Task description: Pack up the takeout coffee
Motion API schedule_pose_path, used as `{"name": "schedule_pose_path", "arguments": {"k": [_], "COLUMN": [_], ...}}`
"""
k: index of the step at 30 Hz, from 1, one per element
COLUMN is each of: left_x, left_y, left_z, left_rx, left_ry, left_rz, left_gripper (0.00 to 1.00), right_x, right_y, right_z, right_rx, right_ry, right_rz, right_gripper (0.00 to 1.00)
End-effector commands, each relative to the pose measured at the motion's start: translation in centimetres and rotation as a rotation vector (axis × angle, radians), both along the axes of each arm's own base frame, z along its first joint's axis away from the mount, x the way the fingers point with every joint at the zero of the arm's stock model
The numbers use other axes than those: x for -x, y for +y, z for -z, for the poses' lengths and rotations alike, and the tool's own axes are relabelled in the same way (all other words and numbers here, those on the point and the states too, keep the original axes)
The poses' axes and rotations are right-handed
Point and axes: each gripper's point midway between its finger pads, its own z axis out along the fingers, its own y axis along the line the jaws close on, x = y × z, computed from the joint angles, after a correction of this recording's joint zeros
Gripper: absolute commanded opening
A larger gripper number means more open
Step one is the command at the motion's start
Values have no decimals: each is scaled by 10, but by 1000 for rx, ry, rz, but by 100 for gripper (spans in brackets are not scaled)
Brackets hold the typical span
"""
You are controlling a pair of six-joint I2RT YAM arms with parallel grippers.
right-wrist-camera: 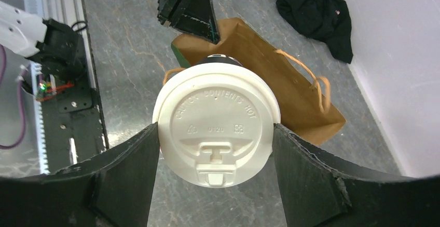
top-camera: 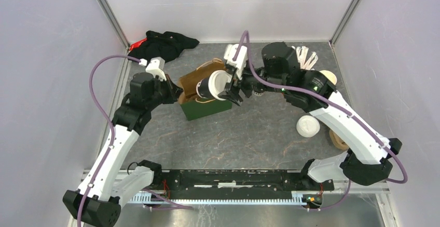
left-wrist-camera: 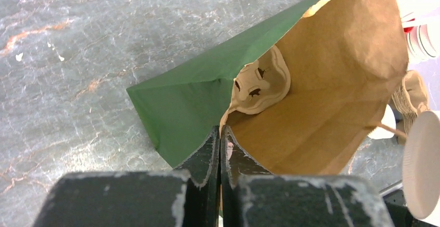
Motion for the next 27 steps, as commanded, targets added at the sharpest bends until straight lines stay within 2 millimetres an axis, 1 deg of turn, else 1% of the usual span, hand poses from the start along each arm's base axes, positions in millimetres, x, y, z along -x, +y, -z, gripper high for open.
{"name": "schedule_pose_path", "arguments": {"k": [1, 3, 5, 6, 9, 11, 12, 14, 15, 16, 18, 21, 23, 26, 27], "left_x": [-3, 0, 6, 8, 12, 12, 11, 10, 11, 11, 9, 7, 7, 8, 8], "left_y": [-7, -6, -6, -5, -6, -6, -5, -5, -6, -7, -10, -14, -14, -12, -11], "left_z": [-13, -8, -6, -6, -7, -16, -21, -33, -39, -42, -42, -35, -33, -28, -26], "left_rx": [-39, -52, -56, -57, -53, -63, -70, -76, -76, -75, -89, -103, -92, -95, -98], "left_ry": [-166, -174, -194, -206, -258, -321, -354, -450, -490, -520, -541, -529, -534, -511, -506], "left_rz": [93, 105, 117, 123, 138, 152, 151, 156, 159, 166, 190, 220, 213, 204, 200], "left_gripper": [2, 2, 2, 2, 2, 2, 2, 2, 2, 2, 2, 2, 2, 2, 2], "right_x": [0, -2, -6, -8, -2, 4, 6, 5, 5, 6, 6, 6, 13, 29, 32], "right_y": [10, 14, 16, 17, 19, 13, 5, -7, -10, -11, -8, 3, 15, 34, 39], "right_z": [-4, 5, 4, -1, -36, -47, -52, -52, -52, -51, -46, -28, -20, -15, -9], "right_rx": [74, 127, 166, 161, 73, 42, 34, 41, 41, 39, 57, 112, 141, 140, 150], "right_ry": [-143, -188, -236, -235, -209, -213, -225, -254, -268, -278, -285, -290, -300, -297, -295], "right_rz": [-16, -13, 13, 26, 40, 48, 67, 97, 101, 94, 77, 36, 2, -48, -57], "right_gripper": [55, 54, 54, 54, 54, 54, 54, 54, 54, 54, 54, 53, 53, 52, 52]}}
